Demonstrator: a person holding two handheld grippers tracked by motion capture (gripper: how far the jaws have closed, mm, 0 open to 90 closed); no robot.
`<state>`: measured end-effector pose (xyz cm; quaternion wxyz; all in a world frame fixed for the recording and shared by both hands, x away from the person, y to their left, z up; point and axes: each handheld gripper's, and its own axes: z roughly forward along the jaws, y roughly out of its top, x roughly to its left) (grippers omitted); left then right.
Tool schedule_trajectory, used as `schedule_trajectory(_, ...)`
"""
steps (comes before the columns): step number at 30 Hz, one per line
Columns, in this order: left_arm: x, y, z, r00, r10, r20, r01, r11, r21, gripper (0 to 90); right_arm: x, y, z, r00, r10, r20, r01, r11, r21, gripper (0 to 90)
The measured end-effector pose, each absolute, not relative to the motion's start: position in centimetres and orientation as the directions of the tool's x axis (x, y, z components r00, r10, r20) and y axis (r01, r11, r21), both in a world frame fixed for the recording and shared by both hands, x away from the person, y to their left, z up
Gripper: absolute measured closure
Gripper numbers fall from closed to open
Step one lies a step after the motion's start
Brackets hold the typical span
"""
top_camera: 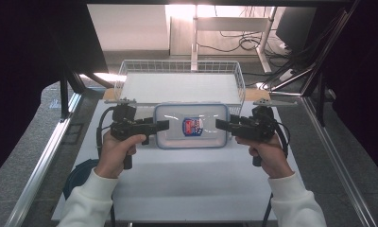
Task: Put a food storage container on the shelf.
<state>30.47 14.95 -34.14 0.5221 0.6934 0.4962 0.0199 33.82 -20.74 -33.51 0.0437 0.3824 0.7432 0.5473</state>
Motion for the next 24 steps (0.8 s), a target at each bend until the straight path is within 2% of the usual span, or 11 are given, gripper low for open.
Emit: schedule_trajectory(24, 33.7, 16.7, -30.2, 0.525, 0.709, -0.471, 0.643, 0.032, 0.765, 42.1, 36.8, -19.2, -29.7, -0.715, 0.616, 0.331, 0.492, 0.106, 0.864, 43.2)
